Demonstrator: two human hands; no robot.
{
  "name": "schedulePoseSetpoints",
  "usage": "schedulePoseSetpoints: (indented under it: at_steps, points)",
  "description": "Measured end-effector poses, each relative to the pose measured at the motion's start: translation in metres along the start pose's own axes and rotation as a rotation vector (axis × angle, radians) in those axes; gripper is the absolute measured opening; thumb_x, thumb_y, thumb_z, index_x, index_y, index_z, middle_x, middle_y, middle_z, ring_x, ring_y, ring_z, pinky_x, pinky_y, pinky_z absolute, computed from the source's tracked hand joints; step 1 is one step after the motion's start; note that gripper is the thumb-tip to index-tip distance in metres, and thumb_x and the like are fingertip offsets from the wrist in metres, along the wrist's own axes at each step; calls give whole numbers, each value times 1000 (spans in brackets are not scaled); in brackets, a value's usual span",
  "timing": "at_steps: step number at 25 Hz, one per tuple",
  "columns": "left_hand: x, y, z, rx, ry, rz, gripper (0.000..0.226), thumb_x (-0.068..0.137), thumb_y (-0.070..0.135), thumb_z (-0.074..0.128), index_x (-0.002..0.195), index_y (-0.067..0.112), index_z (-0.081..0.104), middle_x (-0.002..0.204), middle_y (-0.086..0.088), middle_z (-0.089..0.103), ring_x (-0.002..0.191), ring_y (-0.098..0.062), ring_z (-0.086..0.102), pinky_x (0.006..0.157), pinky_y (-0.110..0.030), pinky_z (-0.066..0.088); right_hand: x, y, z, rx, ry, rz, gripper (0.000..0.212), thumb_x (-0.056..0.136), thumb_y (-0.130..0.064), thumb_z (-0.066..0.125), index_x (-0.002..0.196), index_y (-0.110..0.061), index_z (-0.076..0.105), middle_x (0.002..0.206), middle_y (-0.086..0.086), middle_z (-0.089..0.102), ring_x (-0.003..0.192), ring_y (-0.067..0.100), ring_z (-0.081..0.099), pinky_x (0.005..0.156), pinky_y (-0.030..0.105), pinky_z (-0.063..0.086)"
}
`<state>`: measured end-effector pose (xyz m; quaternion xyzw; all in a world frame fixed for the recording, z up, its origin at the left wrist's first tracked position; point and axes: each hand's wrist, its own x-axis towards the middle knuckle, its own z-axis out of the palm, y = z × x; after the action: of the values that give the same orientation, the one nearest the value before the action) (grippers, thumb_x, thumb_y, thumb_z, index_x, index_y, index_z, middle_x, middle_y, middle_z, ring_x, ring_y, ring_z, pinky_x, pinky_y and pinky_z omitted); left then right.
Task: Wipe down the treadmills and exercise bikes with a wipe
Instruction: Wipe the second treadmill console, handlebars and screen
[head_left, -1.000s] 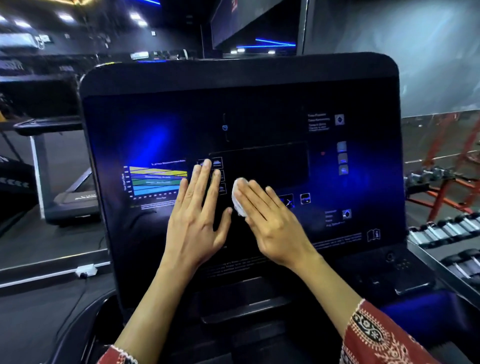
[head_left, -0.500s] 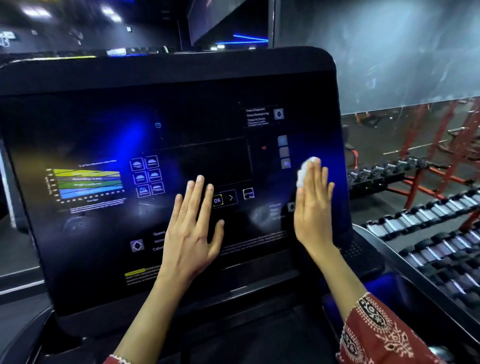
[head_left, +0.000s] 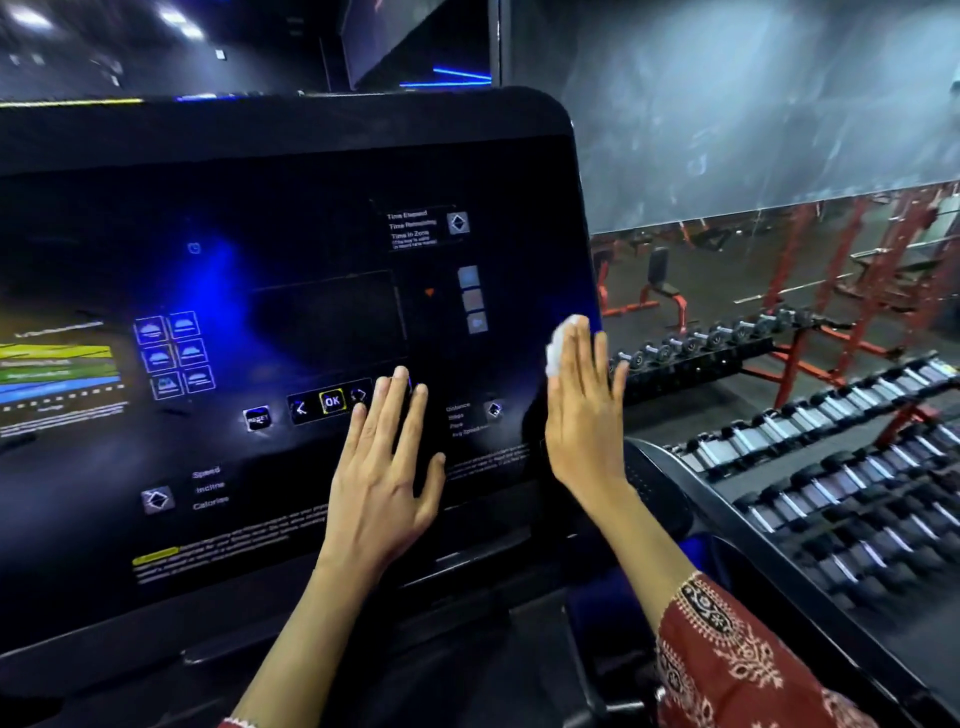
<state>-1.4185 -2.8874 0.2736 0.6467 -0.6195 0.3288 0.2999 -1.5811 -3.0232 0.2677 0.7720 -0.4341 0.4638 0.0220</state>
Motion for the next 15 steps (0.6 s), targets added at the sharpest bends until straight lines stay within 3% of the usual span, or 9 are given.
schedulePoseSetpoints:
  at_steps: [2, 7, 9, 12, 13, 15]
  points:
    - [2, 0, 1, 1, 13, -29, 61, 90, 31, 45, 142, 0, 39, 152, -17, 27, 142, -29, 22, 117, -36, 12, -21, -3, 2, 1, -21, -1, 53, 103, -23, 18, 153, -10, 7, 161, 4, 2, 148, 17, -7, 119, 39, -8]
    - [24, -11, -4, 15, 49, -56, 62, 89, 32, 45, 142, 1, 38, 152, -19, 27, 142, -29, 21, 118, -33, 7, 5, -50, 8, -21, -63, -602, 52, 99, -18, 33, 149, -8, 24, 157, 5, 24, 146, 16, 15, 120, 39, 0]
    - [36, -18, -9, 25, 72, -84, 63, 89, 33, 45, 143, 2, 37, 153, -18, 26, 143, -29, 20, 118, -34, 6, 45, -52, 4, -60, 11, -551, 53, 98, -19, 34, 149, -9, 24, 156, 5, 26, 145, 18, 18, 118, 42, 1]
    - [51, -29, -14, 52, 101, -112, 65, 90, 37, 45, 145, 4, 36, 154, -18, 24, 144, -29, 19, 118, -35, 7, 72, -51, 0, 2, 85, -220, 58, 97, -13, 34, 152, -6, 17, 160, 7, 12, 147, 22, 4, 118, 47, -2]
    - [54, -31, -14, 58, 103, -107, 65, 89, 38, 45, 145, 4, 36, 154, -18, 24, 144, -29, 19, 118, -35, 7, 69, -58, 1, 42, 76, -207, 60, 95, -12, 33, 152, -4, 16, 160, 9, 10, 147, 22, 1, 118, 48, -3]
    - [61, -35, -14, 68, 108, -94, 66, 88, 38, 45, 144, 4, 37, 154, -18, 25, 143, -28, 20, 118, -36, 8, 60, -86, 6, 77, 56, -406, 59, 92, -14, 33, 149, -3, 25, 158, 11, 19, 146, 22, 9, 117, 46, 2]
